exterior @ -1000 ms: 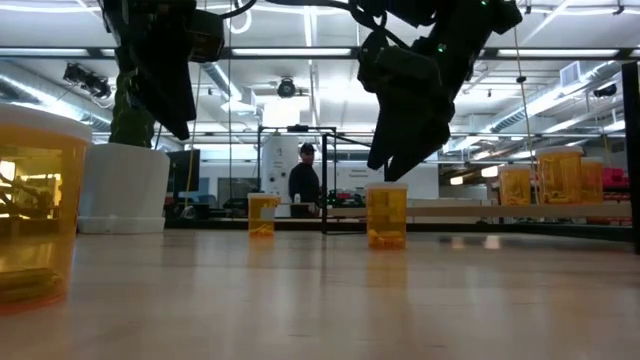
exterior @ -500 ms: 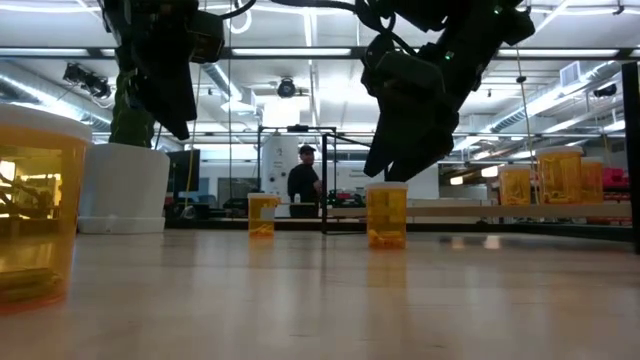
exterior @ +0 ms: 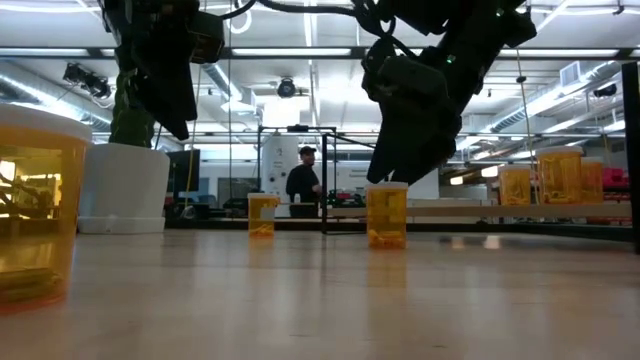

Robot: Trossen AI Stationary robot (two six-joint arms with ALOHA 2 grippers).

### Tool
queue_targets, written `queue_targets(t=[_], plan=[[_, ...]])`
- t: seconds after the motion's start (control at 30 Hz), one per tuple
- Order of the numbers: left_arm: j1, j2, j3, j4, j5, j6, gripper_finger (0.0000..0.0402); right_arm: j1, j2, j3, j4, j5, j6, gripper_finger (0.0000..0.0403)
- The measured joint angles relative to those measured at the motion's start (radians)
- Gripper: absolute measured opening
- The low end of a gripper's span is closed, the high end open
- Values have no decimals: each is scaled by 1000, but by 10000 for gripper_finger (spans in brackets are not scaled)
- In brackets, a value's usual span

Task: Pick and place medicine bottles onto shelf by color
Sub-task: Put the orange pill bottle on the shelf aligned with the middle right orange pill bottle

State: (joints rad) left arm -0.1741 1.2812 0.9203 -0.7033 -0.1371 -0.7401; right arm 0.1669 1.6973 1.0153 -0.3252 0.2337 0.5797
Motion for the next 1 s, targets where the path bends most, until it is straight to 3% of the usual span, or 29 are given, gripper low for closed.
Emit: queue_targets(t=[0.43, 1.0], plan=[[0, 1, 1, -6, 3, 1, 231, 0, 21, 2, 9, 11, 45, 363], [0, 1, 1, -6, 37, 27, 231, -7, 21, 2, -10, 19, 90, 269]])
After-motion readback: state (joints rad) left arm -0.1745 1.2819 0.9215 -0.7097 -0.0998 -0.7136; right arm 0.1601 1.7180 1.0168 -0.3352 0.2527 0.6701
